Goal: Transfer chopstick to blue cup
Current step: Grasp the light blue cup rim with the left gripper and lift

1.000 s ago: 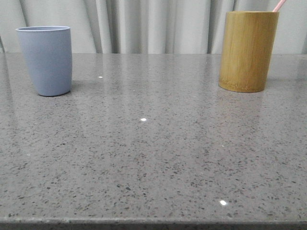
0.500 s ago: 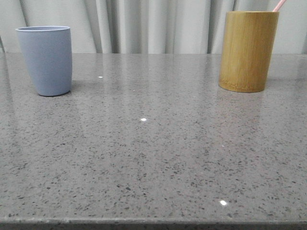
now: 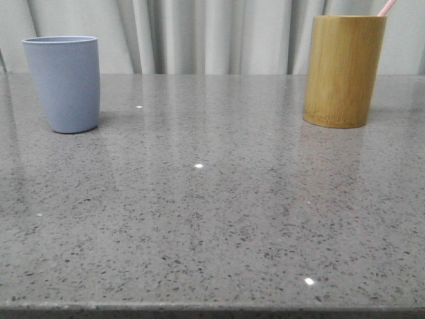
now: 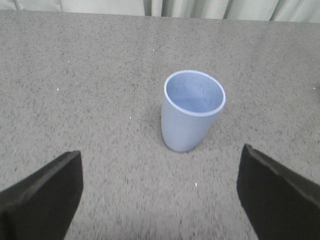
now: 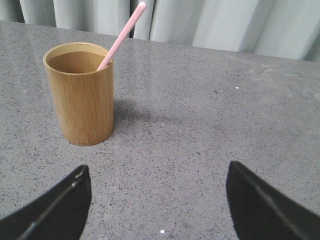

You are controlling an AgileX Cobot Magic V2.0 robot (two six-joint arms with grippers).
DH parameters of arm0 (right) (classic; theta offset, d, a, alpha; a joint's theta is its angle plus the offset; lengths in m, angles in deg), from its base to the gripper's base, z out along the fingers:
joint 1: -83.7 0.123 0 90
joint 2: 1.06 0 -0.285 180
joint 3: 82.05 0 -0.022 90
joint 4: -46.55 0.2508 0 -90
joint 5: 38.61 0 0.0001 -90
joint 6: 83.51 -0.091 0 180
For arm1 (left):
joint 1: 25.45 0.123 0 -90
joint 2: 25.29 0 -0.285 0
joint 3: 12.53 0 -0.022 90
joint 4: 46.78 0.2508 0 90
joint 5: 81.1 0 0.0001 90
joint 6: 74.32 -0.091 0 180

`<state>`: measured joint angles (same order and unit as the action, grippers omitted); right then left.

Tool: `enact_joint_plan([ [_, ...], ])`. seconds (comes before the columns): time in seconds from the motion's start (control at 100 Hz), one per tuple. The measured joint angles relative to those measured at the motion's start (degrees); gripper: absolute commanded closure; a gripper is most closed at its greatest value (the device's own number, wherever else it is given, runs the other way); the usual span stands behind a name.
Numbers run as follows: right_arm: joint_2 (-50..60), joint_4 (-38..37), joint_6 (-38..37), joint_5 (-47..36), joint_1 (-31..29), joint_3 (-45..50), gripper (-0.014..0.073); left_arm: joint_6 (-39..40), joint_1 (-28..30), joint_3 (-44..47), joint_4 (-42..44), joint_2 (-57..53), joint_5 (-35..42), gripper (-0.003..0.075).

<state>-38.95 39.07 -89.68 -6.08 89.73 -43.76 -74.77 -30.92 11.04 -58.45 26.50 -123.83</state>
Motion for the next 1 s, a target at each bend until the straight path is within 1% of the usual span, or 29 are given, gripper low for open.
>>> enact_joint_plan([
  [0.12, 0.0, 0.0, 0.0, 0.0, 0.0, 0.0, 0.0032, 0.0, 0.0, -6.95, -0.04, 8.32, -0.21, 0.0125],
  [0.28, 0.0, 0.0, 0.0, 0.0, 0.0, 0.0, 0.0032, -0.67, 0.0, -16.58, -1.32, 20.03, -3.28, 0.0125],
  [0.47, 0.0, 0.16, 0.0, 0.0, 0.0, 0.0, 0.0032, -1.65, 0.0, -23.81, -2.51, 31.33, -5.94, 0.0125],
  [0.7, 0.0, 0.44, 0.0, 0.0, 0.0, 0.0, 0.0032, -1.87, 0.0, -25.14, -3.84, 40.65, -6.13, 0.0135],
  [0.88, 0.0, 0.48, 0.0, 0.0, 0.0, 0.0, 0.0032, -2.01, -1.18, -25.28, -3.92, 45.0, -6.13, 0.0136],
  [0.93, 0.0, 0.57, 0.0, 0.0, 0.0, 0.0, 0.0032, -2.05, -1.74, -25.28, -3.96, 45.91, -6.13, 0.0146],
  [1.0, 0.0, 0.57, 0.0, 0.0, 0.0, 0.0, 0.0032, -2.14, -2.39, -25.28, -4.18, 46.75, -6.13, 0.0184],
])
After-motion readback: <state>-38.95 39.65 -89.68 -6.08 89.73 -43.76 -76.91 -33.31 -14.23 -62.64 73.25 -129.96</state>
